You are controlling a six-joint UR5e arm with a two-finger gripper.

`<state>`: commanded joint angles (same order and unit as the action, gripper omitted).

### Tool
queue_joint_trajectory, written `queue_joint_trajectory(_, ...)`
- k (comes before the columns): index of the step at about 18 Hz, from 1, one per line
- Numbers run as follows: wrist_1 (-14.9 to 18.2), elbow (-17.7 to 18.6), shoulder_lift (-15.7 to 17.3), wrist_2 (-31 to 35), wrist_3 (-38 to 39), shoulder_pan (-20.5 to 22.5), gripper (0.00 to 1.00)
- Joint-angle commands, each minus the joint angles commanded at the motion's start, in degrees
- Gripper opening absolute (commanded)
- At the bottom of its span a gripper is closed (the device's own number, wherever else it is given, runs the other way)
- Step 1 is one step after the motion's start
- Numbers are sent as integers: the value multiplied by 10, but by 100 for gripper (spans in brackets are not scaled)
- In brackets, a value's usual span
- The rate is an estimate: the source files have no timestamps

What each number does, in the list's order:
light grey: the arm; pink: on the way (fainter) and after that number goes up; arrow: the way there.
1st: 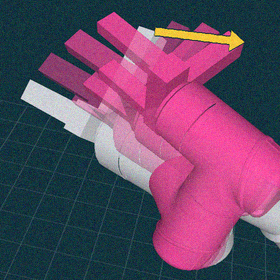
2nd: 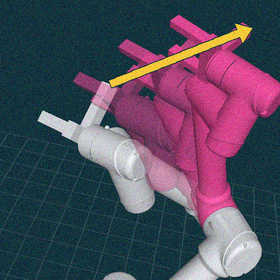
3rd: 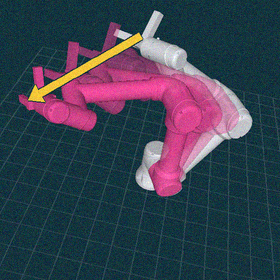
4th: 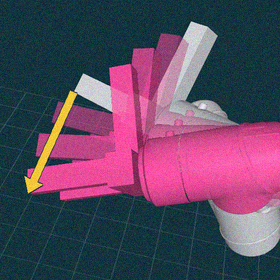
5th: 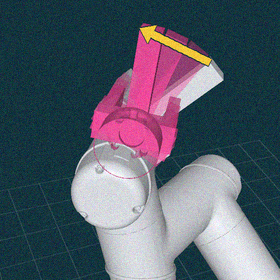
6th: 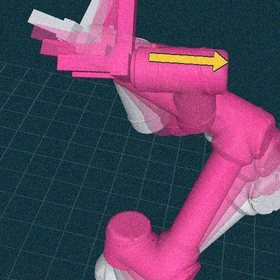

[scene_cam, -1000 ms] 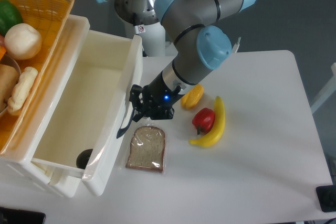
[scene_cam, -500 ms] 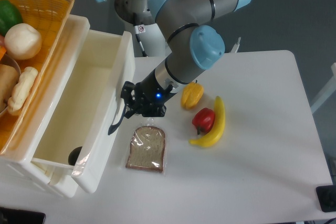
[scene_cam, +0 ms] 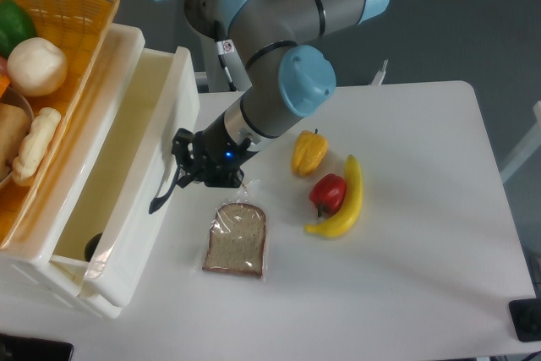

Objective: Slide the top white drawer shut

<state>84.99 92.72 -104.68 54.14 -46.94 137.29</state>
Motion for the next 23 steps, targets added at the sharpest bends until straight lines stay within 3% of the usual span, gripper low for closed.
queue_joint_trajectory(17, -4, 1, 1, -8, 15, -33, 12)
queue_joint_trajectory(22, -6, 0, 0, -8, 15, -34, 21)
queue_joint_trajectory(23, -6, -1, 0, -8, 15, -33, 33)
